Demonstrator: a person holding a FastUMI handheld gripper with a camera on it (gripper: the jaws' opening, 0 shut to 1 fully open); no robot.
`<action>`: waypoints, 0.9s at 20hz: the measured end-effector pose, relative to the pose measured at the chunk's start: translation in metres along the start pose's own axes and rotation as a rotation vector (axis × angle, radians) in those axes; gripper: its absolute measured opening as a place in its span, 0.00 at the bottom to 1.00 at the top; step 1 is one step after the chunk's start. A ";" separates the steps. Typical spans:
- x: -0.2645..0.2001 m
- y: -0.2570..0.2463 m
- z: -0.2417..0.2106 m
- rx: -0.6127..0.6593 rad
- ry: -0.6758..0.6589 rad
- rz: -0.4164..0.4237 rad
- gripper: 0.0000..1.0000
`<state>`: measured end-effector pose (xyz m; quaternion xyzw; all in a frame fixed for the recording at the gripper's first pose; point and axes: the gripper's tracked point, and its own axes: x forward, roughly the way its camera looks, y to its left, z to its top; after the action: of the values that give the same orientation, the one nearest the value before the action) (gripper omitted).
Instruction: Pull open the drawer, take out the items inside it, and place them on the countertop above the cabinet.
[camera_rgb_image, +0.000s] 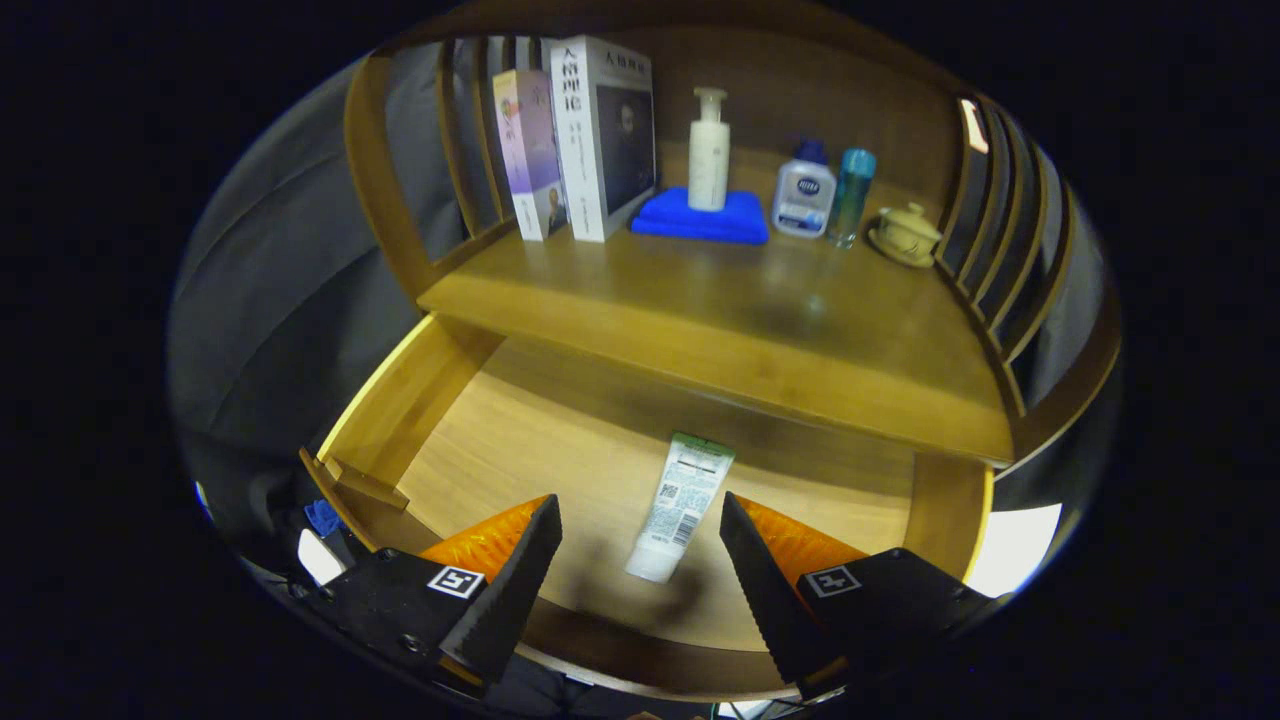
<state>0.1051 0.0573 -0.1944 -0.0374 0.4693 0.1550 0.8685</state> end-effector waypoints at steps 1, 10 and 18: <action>0.008 0.000 -0.003 -0.002 0.033 -0.006 1.00; 0.055 -0.014 -0.026 -0.050 0.207 -0.072 1.00; 0.072 -0.013 -0.035 0.004 0.311 -0.058 0.98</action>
<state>0.1173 0.0548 -0.2749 -0.0728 0.5973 0.1214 0.7895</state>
